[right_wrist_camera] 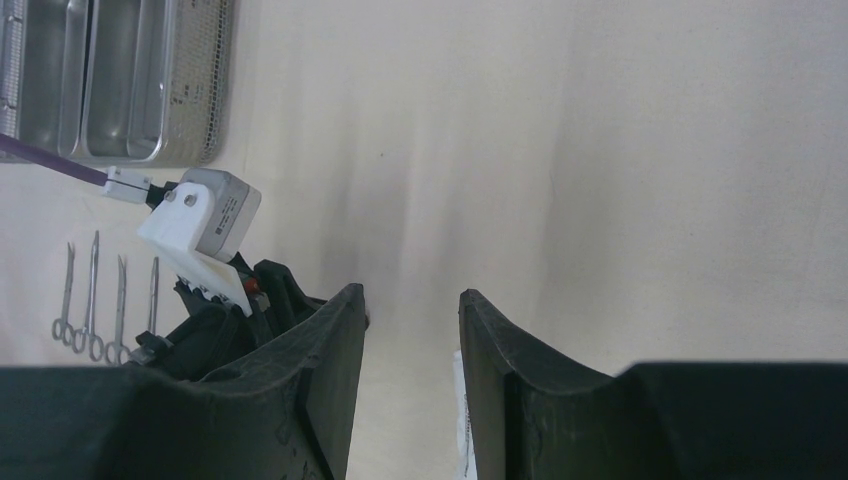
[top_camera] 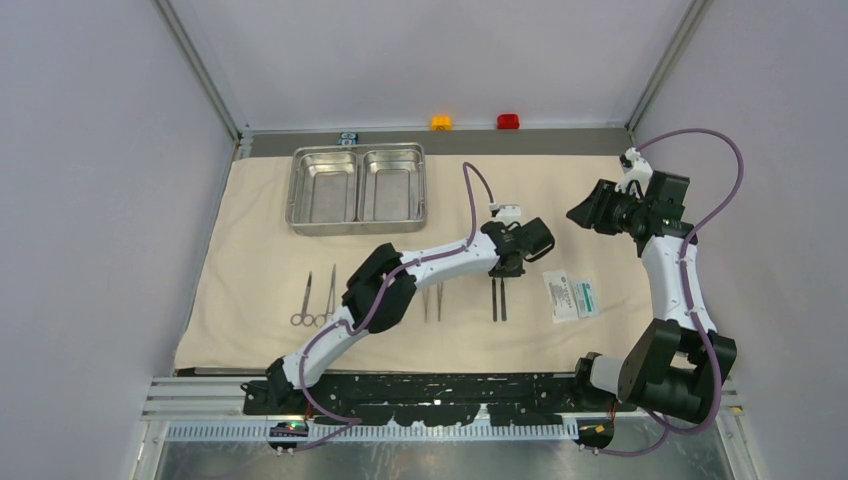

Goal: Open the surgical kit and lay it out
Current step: Place the medical item in the surgical kit.

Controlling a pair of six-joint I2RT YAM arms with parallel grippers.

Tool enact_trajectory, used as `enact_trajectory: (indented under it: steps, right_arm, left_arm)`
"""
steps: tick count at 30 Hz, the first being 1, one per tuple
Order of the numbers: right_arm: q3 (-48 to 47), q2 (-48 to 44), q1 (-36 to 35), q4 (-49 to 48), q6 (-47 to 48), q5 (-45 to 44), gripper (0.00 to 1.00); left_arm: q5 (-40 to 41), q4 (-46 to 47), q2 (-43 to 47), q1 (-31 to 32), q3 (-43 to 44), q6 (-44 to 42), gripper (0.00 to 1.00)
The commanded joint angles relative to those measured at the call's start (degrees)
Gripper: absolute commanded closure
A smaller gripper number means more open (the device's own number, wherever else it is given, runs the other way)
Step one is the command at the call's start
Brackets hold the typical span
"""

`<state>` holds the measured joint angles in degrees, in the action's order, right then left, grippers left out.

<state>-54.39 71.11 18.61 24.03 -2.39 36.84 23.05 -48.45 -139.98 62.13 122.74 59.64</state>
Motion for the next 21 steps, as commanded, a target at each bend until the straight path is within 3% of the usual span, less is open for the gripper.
enact_trajectory:
  steps: [1,13,21]
  right_arm:
    - [-0.01,-0.57,0.35,-2.19,-0.68,1.21,0.55]
    - [-0.02,-1.63,0.29,-2.84,-1.92,2.18,0.55]
    - [0.16,-3.78,0.33,-3.99,-4.04,3.68,0.55]
  left_arm:
    - [3.79,2.45,4.48,-0.29,-1.27,-3.28,0.73]
    - [7.13,10.69,14.79,-2.79,-3.63,-19.08,0.67]
    - [-2.23,16.52,23.59,-16.09,-12.33,-33.38,0.7]
